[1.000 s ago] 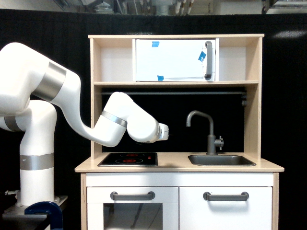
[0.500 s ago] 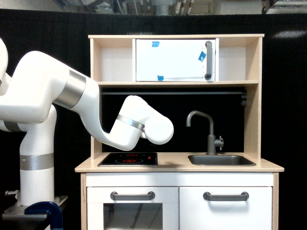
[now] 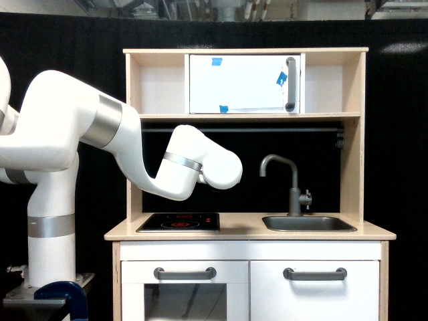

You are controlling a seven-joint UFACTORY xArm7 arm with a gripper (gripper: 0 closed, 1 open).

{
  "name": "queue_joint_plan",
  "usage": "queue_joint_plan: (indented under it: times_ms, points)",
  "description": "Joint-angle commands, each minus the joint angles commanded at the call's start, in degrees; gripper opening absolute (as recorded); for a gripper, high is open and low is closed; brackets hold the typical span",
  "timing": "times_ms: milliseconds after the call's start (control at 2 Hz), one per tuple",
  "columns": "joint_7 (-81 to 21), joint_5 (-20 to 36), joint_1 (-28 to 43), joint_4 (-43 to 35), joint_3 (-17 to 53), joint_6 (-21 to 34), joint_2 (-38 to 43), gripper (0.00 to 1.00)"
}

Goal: Turn on the faucet

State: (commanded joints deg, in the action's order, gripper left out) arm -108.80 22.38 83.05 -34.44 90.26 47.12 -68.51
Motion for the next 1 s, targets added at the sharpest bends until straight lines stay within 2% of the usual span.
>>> queue_joint_plan:
  times_ms: [500, 1000]
  points:
    - [4.67, 1.87, 9.86, -3.71, -4.22, -7.35, -1.32, 1.0]
    - [7.25, 1.05, 25.81, -4.09, -5.23, -23.71, -5.47, 1.0]
